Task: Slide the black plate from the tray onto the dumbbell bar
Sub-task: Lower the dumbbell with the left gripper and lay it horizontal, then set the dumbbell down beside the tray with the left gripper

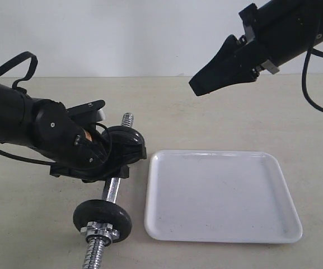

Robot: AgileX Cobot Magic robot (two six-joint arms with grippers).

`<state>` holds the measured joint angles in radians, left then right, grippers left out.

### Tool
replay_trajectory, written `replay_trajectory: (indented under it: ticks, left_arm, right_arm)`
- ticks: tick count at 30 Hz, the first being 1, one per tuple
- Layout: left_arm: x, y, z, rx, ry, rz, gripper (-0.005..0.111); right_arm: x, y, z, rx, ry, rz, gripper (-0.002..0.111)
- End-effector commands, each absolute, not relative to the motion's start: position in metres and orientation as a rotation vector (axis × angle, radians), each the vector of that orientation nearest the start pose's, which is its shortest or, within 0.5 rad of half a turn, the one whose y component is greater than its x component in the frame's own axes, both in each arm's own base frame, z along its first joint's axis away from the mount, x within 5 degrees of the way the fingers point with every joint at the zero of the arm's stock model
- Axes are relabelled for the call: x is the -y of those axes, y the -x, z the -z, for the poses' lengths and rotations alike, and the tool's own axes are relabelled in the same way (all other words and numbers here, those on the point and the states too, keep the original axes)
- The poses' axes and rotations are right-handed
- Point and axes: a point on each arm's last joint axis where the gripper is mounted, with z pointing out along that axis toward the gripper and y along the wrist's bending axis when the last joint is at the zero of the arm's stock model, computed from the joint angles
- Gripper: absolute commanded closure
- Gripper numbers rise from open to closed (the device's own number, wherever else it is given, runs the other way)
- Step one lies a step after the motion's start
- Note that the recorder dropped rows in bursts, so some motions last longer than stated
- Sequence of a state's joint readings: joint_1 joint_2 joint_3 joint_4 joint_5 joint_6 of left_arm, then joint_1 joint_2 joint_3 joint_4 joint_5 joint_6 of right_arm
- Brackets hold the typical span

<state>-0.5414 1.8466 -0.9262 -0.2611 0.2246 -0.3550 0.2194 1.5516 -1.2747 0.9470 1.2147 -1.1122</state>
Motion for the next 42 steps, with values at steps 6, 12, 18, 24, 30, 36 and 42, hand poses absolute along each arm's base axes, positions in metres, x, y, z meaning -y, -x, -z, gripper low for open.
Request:
replay_trajectory:
  ticks: [6,12,18,24,30,36,42]
  left_arm:
    - [0.192,-0.318,-0.176,-2.316,0.125,0.606,0.102]
    - [0.2,-0.315,-0.178,-2.283,0.104,0.629,0.102]
    - [0.202,-0.315,-0.179,-2.273,0.104,0.636,0.102]
    - [0.202,-0.315,-0.18,-2.264,0.105,0.638,0.102]
    - [0.202,-0.316,-0.181,-2.248,0.106,0.642,0.102]
    - [0.202,-0.316,-0.181,-2.24,0.102,0.642,0.102]
    - [0.202,-0.316,-0.181,-2.24,0.102,0.642,0.102]
  right_arm:
    - [-0.134,-0.281,-0.33,-2.083,1.229,-0.991,0.109]
    - [-0.134,-0.281,-0.33,-2.084,1.228,-0.992,0.109]
    - [-0.134,-0.281,-0.33,-2.084,1.228,-0.992,0.109]
    - [-0.134,-0.281,-0.33,-2.084,1.228,-0.992,0.109]
    - [-0.134,-0.281,-0.33,-2.084,1.228,-0.992,0.109]
    - [-0.134,-0.281,-0.33,-2.084,1.228,-0.992,0.109]
    - [-0.134,-0.281,-0.33,-2.084,1.228,-0.992,0.109]
